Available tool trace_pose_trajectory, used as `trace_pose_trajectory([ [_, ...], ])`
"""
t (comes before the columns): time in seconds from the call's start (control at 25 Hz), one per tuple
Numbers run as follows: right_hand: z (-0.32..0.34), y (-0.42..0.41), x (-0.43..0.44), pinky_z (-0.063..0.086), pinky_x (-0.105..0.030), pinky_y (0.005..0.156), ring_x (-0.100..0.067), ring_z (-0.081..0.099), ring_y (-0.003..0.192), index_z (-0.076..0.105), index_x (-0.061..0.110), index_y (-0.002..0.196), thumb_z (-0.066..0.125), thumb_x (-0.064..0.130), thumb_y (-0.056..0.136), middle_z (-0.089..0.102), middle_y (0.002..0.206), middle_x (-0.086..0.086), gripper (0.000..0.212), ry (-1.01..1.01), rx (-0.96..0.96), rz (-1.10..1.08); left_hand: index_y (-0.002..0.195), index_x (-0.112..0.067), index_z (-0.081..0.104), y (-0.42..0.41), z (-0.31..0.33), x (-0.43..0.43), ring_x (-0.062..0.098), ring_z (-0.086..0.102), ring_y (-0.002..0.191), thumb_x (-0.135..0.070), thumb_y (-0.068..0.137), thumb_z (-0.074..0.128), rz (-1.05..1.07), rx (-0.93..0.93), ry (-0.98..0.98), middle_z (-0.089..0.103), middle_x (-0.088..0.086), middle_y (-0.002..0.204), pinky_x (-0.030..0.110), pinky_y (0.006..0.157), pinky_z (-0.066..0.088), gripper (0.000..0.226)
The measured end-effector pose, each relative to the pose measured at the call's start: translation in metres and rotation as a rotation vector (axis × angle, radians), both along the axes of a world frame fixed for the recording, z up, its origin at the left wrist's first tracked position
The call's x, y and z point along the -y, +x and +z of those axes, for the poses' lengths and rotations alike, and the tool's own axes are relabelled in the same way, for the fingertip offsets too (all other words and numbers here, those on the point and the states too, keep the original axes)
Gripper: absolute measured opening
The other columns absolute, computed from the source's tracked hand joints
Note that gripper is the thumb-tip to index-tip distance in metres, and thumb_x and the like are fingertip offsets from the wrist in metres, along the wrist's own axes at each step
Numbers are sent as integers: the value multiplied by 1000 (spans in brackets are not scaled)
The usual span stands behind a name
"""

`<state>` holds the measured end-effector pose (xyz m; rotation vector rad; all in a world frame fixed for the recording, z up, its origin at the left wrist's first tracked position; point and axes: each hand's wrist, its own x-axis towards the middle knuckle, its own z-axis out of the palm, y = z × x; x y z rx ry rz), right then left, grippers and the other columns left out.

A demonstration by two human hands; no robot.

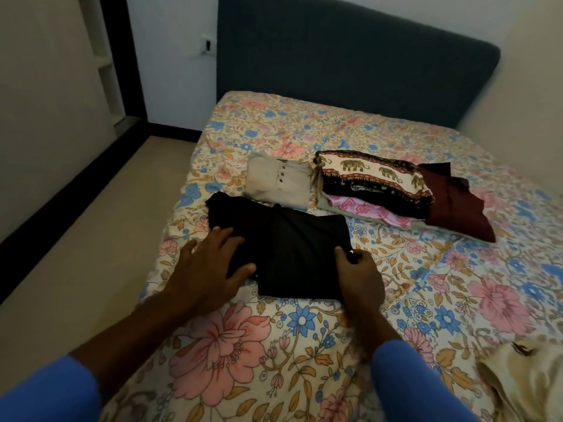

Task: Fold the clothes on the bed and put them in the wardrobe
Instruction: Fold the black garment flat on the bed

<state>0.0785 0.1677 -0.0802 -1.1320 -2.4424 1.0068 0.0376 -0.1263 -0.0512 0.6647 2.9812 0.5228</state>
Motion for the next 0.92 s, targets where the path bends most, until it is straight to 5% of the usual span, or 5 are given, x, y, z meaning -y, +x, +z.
trace_pose_trajectory([
  [0.12,41,-3,-5,58,-50,93,-25,68,94,66,15,102,73,32,92,71,111,-11,20,-370,-50,-16,161,-30,23,2,-6,25,22,10,158,-72,98,36,-54,148,2,5,0,173,51,124,23,77],
  [0.24,106,-20,11,58,-50,95,-32,69,102,64,8,95,76,5,86,70,111,-18,15,-476,-195,-72,158,-22,33,-1,0,29,23,31,151,-59,100,51,-42,204,348,26,4,168,40,118,34,71],
  [0.6,122,-90,216,53,-31,72,-18,68,84,79,20,99,71,22,84,72,91,3,17,245,-164,484,136,-16,60,-32,33,41,26,61,116,-55,106,42,472,623,1249,63,10,132,30,88,47,52],
  [0.72,79,-84,252,58,-35,74,-13,69,79,77,19,108,65,36,86,75,89,5,29,50,-163,690,118,-19,71,-32,32,47,27,71,105,-58,105,41,542,735,1407,72,11,122,38,85,59,51],
  [0.92,71,-50,227,53,-37,87,-15,64,100,71,25,113,58,26,98,68,106,4,19,127,-563,158,108,-11,69,-42,31,56,21,71,78,-30,98,68,609,798,1404,75,9,97,27,56,55,22],
])
